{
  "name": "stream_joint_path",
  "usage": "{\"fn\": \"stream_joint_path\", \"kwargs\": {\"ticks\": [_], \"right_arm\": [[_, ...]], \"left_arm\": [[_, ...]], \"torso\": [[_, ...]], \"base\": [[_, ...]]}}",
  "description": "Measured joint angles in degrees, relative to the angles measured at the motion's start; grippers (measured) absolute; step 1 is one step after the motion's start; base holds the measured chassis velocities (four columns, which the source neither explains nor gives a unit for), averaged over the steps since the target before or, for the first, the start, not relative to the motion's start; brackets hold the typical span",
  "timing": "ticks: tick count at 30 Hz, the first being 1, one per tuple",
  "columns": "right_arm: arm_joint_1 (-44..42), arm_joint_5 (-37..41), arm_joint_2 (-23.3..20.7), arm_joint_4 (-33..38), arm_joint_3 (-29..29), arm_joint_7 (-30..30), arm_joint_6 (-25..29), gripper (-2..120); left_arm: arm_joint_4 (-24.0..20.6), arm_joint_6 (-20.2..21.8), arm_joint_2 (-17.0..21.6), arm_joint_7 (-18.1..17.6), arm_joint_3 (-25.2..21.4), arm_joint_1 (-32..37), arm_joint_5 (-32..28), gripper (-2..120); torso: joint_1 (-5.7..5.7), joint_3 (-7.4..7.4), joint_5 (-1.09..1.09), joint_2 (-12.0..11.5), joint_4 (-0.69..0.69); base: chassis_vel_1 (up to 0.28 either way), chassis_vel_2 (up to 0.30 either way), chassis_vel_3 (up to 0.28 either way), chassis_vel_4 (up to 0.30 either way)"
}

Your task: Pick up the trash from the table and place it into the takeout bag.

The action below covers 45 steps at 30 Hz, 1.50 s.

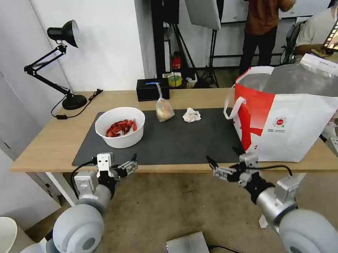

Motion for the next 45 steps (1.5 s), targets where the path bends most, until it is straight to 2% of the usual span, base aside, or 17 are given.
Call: {"fn": "stream_joint_path", "kwargs": {"ticks": [1, 5, 16, 27, 37, 45], "right_arm": [[0.00, 0.00, 0.00, 0.00, 0.00, 0.00, 0.00, 100], [-4.27, -2.29, 0.32, -0.66, 0.24, -0.09, 1.69, 100], [-5.59, -3.12, 1.11, -3.01, -0.17, -0.02, 3.21, 100], [-6.59, -3.14, 1.20, -4.34, 0.02, -0.46, 4.76, 100], [-6.34, -2.73, -0.30, -5.89, 0.76, -5.56, 8.66, 100], [-6.48, -1.92, -0.85, -6.11, 0.82, -5.74, 8.90, 100]], "left_arm": [[0.00, 0.00, 0.00, 0.00, 0.00, 0.00, 0.00, 100], [0.49, -2.40, -0.33, 4.48, -2.64, 7.42, 5.06, 100], [3.23, -6.88, -1.68, 10.44, -5.58, 14.10, 10.96, 100], [6.55, -10.79, -1.34, 14.25, -5.77, 13.80, 11.58, 100], [8.46, -13.04, -0.97, 15.63, -5.87, 13.35, 11.57, 100], [8.81, -13.91, -0.88, 16.43, -5.81, 13.36, 11.51, 100]], "torso": [[0.00, 0.00, 0.00, 0.00, 0.00], [0.00, 0.00, 0.00, 0.00, 0.00], [0.00, 0.00, 0.00, 0.00, 0.01], [0.01, 0.01, 0.00, -0.01, 0.00], [0.01, 0.00, 0.00, -0.01, 0.01], [0.00, 0.00, 0.00, -0.01, 0.00]], "base": [[0.000, 0.000, 0.000, 0.000], [0.000, 0.000, 0.000, 0.000], [0.000, 0.000, 0.000, 0.000], [0.000, 0.000, 0.000, 0.000], [0.000, 0.000, 0.000, 0.000], [0.000, 0.000, 0.000, 0.000]]}}
